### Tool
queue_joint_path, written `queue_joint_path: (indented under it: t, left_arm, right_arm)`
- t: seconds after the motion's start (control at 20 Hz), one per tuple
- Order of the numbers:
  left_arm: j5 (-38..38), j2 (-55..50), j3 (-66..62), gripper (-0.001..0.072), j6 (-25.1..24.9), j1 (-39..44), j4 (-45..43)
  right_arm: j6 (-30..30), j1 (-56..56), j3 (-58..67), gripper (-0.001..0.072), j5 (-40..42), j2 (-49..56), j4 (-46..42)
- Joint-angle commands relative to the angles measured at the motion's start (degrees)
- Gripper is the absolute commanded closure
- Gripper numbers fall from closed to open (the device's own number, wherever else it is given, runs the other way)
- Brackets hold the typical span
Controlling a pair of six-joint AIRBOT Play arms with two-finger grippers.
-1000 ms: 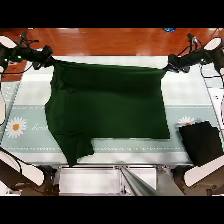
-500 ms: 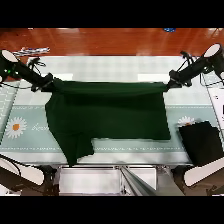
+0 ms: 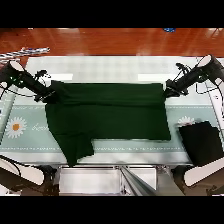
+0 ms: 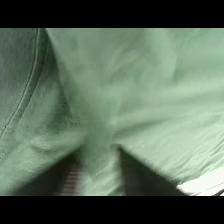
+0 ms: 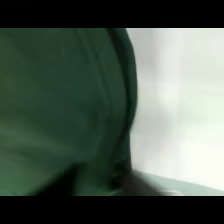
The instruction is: Fold the shirts.
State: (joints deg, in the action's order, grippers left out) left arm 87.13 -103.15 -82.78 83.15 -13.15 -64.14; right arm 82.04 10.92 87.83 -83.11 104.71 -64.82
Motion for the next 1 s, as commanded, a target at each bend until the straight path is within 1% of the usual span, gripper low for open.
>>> queue_joint_path:
  t: [0.0, 0.1, 0.2, 0.3, 0.45, 0.5, 0.6, 0.65, 0.7, 0.8, 0.85, 0.95]
  left_arm:
    - [4.1, 0.5, 0.6, 0.02, -0.2, -1.0, -0.6]
    - [6.1, 3.3, 2.8, 0.02, 2.5, -4.2, -2.7]
    - [4.0, 9.4, 8.4, 0.02, 2.4, -8.6, -2.8]
    - [-2.1, 18.9, 18.4, 0.02, 1.0, -14.6, -2.8]
    - [-10.8, 31.4, 35.6, 0.02, 0.8, -24.2, -1.9]
    - [-12.6, 34.2, 40.9, 0.02, -0.9, -27.1, 1.0]
    - [-12.7, 36.4, 48.1, 0.02, -6.9, -31.2, 9.1]
    - [-11.8, 36.4, 50.5, 0.02, -9.0, -31.8, 11.0]
    - [-11.2, 36.4, 52.2, 0.02, -10.6, -31.8, 10.9]
    - [-11.4, 36.3, 55.0, 0.02, -11.1, -31.8, 9.9]
    - [-12.2, 36.3, 56.1, 0.02, -11.1, -31.4, 11.0]
    - [-13.1, 35.9, 57.9, 0.02, -11.2, -28.5, 11.2]
  right_arm:
    - [0.3, 0.7, -0.3, 0.0301, -1.0, -1.5, 0.6]
    - [-0.5, 3.2, -0.4, 0.0302, -1.7, -5.9, -0.5]
    - [-0.8, 6.4, -3.5, 0.0301, 0.0, -11.9, -1.0]
    - [-2.2, 9.2, -13.1, 0.0301, 5.8, -19.8, 2.0]
    - [-7.2, 10.4, -30.4, 0.0302, 13.6, -32.1, 11.7]
    - [-8.3, 10.3, -34.8, 0.0302, 15.3, -35.3, 14.8]
    - [-10.5, 10.3, -40.8, 0.0302, 16.1, -40.2, 19.2]
    - [-10.9, 10.3, -42.4, 0.0301, 16.0, -41.9, 20.0]
    - [-10.8, 10.3, -43.5, 0.0301, 15.8, -43.5, 20.0]
    - [-10.7, 10.3, -44.4, 0.0302, 15.1, -45.7, 20.0]
    - [-10.5, 10.3, -44.5, 0.0302, 14.3, -46.4, 20.0]
    - [-10.1, 10.3, -44.5, 0.0302, 13.9, -47.2, 20.1]
